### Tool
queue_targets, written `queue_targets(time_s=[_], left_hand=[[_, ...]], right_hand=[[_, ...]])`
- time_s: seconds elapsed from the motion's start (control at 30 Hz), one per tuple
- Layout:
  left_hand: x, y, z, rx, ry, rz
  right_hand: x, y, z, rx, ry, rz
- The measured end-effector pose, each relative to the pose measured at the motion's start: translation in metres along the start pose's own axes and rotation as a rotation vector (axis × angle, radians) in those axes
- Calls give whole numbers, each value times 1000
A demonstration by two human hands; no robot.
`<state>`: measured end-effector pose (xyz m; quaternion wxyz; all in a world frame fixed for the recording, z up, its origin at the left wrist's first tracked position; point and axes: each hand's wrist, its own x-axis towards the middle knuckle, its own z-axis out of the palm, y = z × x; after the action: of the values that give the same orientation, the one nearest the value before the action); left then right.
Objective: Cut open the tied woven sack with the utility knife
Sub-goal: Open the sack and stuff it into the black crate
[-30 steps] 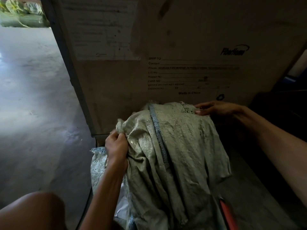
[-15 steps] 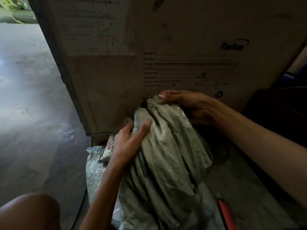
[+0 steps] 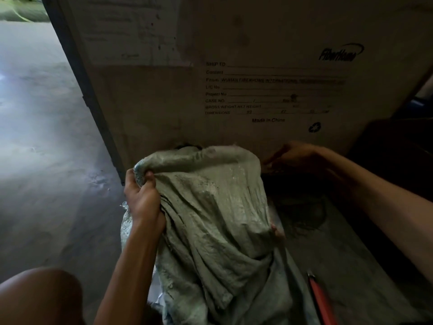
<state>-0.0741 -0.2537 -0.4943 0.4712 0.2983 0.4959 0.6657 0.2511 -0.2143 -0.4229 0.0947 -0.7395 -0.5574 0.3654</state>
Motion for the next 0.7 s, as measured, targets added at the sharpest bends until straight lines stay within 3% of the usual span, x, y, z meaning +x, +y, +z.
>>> queue_targets(time_s=[0.13,0.27,0.37,0.5,0.57,0.63,0.7], left_hand=[[3,12,1,-311,-41,-296],[-12,17,14,-352,-157,-605],[-20,12,21,-316,-160,-555],[-22,1,25,-34,-143,-255],[-17,0,22,25,-197,-214],[-11,-2,17,-26,-254,-283],[-4,-8,9,73,-234,-294]], right_hand=[[-8,19,6,214,-114,49],[-11,4,50,411,-279,31],[-12,-30,81,489,-324,-76],[-15,-62,98,508,-438,-150],[-18,-73,112,458,-276,-178],[-22,-83,132,360,-74,-298],[-23,-88,147,343,-42,-451]])
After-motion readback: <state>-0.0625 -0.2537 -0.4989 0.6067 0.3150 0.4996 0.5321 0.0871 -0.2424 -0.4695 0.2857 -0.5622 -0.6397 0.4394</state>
